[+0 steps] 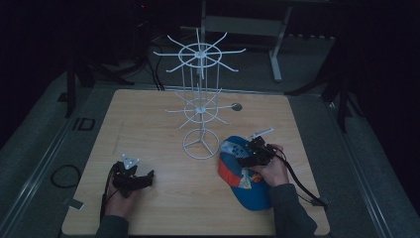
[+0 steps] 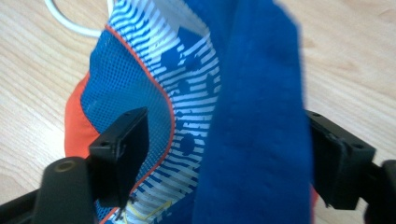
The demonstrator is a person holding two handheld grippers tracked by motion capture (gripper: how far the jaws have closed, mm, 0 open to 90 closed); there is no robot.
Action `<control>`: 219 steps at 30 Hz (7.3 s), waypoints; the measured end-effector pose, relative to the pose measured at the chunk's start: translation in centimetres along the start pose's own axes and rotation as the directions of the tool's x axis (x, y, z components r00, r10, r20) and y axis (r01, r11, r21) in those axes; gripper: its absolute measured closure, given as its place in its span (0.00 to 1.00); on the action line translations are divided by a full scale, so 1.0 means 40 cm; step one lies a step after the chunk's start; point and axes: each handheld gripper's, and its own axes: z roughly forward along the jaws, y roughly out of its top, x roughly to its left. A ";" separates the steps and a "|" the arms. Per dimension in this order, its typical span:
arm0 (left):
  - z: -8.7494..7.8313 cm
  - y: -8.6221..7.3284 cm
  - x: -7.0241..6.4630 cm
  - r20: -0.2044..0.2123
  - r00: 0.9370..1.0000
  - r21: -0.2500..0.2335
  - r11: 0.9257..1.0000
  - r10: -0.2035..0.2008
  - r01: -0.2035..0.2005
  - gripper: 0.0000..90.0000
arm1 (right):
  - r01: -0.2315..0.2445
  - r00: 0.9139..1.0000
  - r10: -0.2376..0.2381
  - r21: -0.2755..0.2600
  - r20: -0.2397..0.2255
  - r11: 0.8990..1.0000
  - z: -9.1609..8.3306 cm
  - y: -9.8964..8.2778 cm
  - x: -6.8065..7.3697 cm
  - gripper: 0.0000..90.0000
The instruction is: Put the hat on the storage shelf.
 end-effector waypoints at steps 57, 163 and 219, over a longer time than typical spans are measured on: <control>-0.001 -0.001 -0.001 -0.001 1.000 -0.003 1.000 -0.005 0.005 0.16 | 0.007 0.995 -0.026 -0.193 -0.099 0.981 -0.149 -0.028 -0.006 0.96; -0.002 -0.001 -0.001 -0.001 1.000 -0.001 1.000 -0.002 0.002 0.16 | -0.030 0.972 -0.110 -0.575 -0.208 0.818 -0.516 0.070 -0.043 0.95; -0.002 -0.001 -0.001 0.000 1.000 -0.002 1.000 -0.002 0.002 0.16 | -0.054 0.952 -0.178 -0.704 -0.251 0.708 -0.645 0.105 -0.043 0.98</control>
